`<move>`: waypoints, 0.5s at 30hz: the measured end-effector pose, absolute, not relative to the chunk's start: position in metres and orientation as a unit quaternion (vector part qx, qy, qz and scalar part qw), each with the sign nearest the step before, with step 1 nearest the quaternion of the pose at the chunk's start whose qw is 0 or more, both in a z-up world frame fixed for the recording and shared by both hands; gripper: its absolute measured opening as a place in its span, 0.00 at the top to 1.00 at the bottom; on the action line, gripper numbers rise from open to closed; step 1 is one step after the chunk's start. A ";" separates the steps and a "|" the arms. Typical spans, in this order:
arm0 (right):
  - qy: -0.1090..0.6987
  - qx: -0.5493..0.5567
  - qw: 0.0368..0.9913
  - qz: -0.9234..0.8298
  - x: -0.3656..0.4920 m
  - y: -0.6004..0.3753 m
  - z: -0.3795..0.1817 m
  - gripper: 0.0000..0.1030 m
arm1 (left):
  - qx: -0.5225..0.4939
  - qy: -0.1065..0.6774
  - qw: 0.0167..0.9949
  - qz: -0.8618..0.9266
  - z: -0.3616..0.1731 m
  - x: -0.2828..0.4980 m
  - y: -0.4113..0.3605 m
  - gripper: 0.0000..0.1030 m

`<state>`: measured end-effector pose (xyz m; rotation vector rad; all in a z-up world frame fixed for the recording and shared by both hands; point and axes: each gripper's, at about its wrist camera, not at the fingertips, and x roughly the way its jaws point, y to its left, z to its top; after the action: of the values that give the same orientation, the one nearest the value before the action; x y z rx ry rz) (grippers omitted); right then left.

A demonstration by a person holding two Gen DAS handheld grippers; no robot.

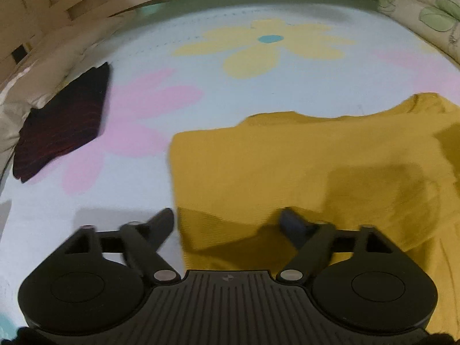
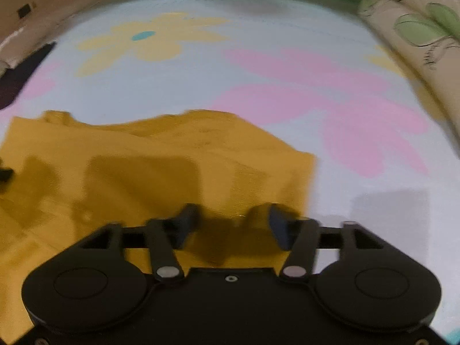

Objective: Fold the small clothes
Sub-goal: 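Open both grippers and lift away from the narrowed sweater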

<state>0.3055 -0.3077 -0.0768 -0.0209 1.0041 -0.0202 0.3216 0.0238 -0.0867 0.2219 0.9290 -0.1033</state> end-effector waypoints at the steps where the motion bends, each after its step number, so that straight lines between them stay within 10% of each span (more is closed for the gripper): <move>1: 0.476 -0.011 0.879 -0.016 0.303 -0.312 -0.078 0.36 | 0.085 0.455 0.885 -0.048 -0.088 0.323 0.032 0.12; 15: 0.466 0.082 0.881 0.015 0.230 -0.344 -0.038 0.32 | 0.000 0.473 0.878 -0.067 -0.037 0.242 0.057 0.11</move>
<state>0.2301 -0.3444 -0.0383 0.1717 0.9707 0.0302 0.2418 0.0575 -0.0366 0.0003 0.9867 -0.1387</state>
